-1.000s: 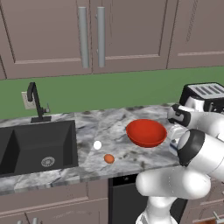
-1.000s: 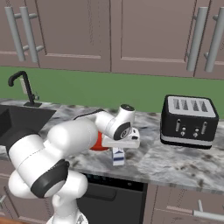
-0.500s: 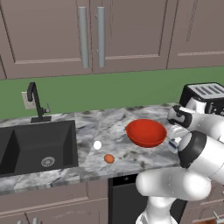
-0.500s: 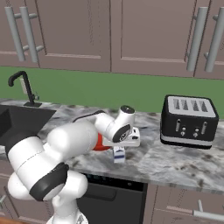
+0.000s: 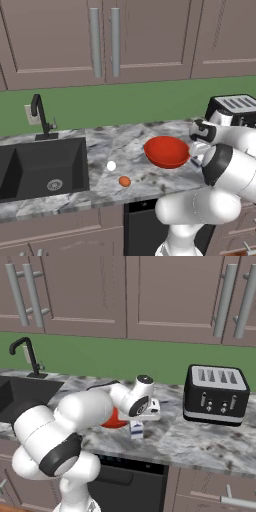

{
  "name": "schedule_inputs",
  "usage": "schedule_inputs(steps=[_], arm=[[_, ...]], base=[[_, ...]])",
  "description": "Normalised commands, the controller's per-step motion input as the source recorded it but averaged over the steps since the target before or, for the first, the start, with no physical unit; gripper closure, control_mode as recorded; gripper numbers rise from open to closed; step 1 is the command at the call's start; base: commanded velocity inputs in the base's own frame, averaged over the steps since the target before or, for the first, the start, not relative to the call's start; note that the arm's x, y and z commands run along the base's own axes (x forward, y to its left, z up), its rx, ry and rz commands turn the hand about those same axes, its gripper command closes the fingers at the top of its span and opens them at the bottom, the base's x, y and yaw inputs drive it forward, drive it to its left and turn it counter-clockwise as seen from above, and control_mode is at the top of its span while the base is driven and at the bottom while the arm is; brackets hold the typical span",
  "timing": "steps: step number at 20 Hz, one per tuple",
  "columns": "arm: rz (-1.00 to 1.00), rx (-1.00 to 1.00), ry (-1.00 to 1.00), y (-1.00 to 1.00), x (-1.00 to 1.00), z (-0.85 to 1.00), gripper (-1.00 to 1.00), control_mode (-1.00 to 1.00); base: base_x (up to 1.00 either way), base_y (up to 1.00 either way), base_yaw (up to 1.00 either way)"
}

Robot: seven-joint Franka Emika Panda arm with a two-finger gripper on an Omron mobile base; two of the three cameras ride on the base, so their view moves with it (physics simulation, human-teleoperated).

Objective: Gather the eggs and milk located in the vicinity of the sink area and place them right next to the bowl.

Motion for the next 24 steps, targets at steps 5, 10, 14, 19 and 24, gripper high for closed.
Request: schedule_inputs(steps=[5, 10, 14, 19, 24], arm=[[0.02, 0.0, 0.01, 0.0, 0.37, 0.0, 1.0, -1.0], [0.04, 0.0, 0.0, 0.0, 0.21, -0.05, 1.0, -1.0], [0.06, 0.0, 0.0, 0.0, 0.03, -0.05, 1.0, -1.0], [0.06, 0.0, 0.0, 0.0, 0.01, -0.08, -1.0, -1.0], [0.06, 0.0, 0.0, 0.0, 0.0, -0.06, -1.0, -1.0]], base=[[0.0, 0.0, 0.0], [0.0, 0.0, 0.0], [0.0, 0.0, 0.0], [0.0, 0.0, 0.0], [0.0, 0.0, 0.0]])
